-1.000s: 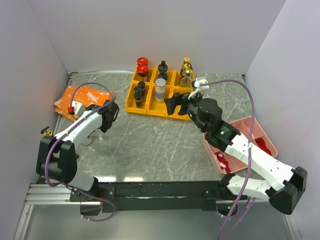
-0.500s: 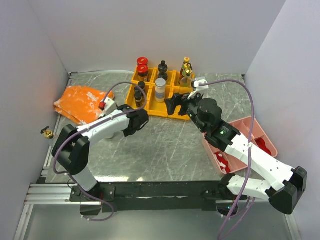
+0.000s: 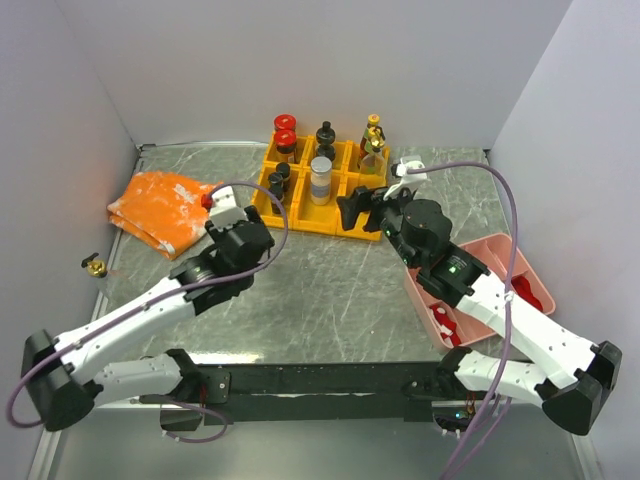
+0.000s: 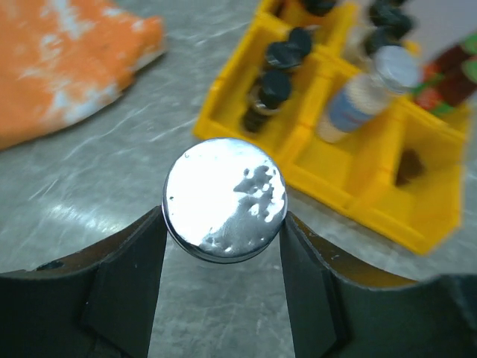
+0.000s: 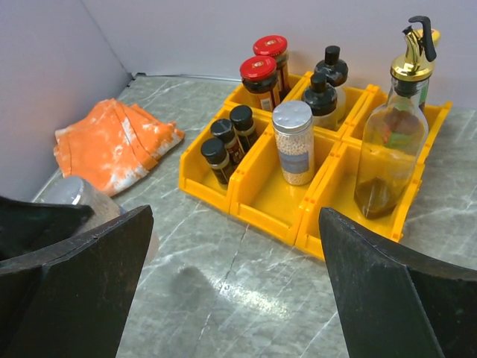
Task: Organize the condiment bottles
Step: Place the bottle in the storage box.
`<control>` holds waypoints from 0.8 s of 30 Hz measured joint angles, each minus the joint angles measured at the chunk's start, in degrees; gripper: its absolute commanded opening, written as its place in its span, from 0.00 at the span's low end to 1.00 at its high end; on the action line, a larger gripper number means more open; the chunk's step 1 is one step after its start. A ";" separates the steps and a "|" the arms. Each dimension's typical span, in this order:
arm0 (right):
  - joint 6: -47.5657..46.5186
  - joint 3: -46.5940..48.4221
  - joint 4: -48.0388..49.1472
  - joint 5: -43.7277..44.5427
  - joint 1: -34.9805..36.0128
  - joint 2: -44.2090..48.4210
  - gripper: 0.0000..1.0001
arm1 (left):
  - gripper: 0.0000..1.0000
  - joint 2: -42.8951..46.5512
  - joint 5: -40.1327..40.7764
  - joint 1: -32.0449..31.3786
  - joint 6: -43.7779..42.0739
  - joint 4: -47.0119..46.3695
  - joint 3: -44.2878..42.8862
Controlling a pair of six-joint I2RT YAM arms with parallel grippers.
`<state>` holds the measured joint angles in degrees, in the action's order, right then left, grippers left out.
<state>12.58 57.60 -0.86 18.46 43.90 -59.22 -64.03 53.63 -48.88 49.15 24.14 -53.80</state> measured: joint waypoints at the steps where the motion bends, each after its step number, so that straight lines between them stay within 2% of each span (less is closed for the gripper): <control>1: 0.00 -0.02 -0.26 0.04 0.00 0.20 1.00 | 0.01 2.03 -1.92 0.00 -3.48 -3.10 1.14; 5: 0.44 -0.92 -1.38 0.13 0.00 1.55 1.00 | 0.01 3.34 -7.87 0.00 -15.80 -14.19 1.68; 12: 1.07 -3.82 -4.37 1.11 0.00 6.45 1.00 | 0.01 -3.76 -18.36 0.39 -31.82 -26.73 1.68; 18: 1.53 -6.86 -5.84 1.92 -0.02 12.33 1.00 | 0.01 -11.26 -29.35 5.35 -37.94 -34.07 -0.07; 24: 1.60 -9.01 -5.90 2.08 -0.02 17.55 1.00 | 0.01 -18.34 -36.85 10.10 -40.17 -41.05 -2.12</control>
<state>14.17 48.60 -6.76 20.53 43.88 -41.67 -82.37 16.78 -38.79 8.97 -16.91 -55.92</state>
